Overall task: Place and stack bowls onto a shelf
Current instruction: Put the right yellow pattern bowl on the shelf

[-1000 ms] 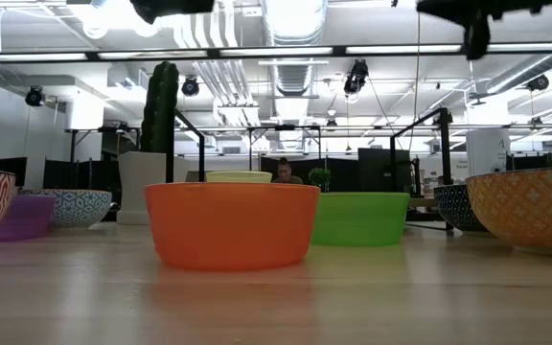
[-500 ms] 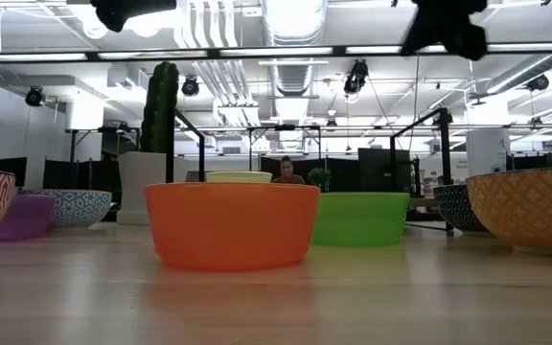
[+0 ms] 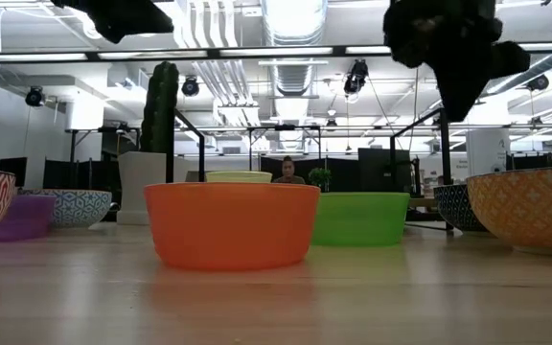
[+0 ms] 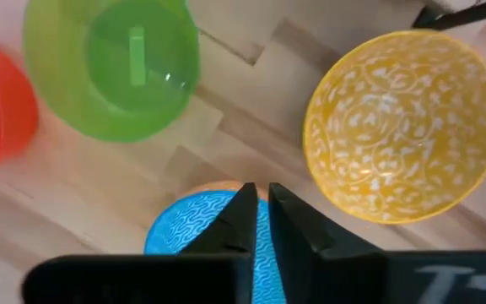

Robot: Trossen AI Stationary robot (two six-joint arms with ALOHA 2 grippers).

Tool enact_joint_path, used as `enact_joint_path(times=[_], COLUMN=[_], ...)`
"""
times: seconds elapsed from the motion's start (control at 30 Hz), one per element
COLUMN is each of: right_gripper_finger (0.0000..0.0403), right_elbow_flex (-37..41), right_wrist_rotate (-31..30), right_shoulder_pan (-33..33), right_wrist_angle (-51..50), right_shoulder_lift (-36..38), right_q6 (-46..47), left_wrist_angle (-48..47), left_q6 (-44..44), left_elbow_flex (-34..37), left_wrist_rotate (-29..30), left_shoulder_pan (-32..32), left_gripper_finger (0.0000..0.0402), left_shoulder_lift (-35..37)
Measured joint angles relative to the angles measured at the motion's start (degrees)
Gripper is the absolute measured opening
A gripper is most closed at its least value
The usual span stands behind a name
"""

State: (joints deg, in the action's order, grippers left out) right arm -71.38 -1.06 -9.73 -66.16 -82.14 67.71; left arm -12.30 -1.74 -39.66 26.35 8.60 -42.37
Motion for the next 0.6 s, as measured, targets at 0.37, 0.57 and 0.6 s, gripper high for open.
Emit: enact_joint_path(times=[0.37,0.57,0.6], right_gripper_finger=[0.0167,0.0203,0.0205], right_elbow_flex=[-2.55,-2.51,-2.51], right_wrist_rotate=[-0.02,-0.41,-0.43], right_shoulder_pan=[2.38,2.55,2.53], right_wrist_angle=[-6.3,-6.45,-6.39], right_shoulder_lift=[-9.12,-10.91,-11.26], right_q6=[-0.62,-0.18,-0.18], left_wrist_angle=[-1.83,-2.21,-2.12], left_q6=[3.04,3.79,3.79], left_elbow_flex=[0.02,0.02,0.02], left_wrist_rotate=[-0.46,-1.62,-1.62], left_shoulder_pan=[0.39,0.42,0.42], left_gripper_finger=[0.0088,0.0088,0.0088], left_shoulder_lift=[0.0,-0.09,-0.09])
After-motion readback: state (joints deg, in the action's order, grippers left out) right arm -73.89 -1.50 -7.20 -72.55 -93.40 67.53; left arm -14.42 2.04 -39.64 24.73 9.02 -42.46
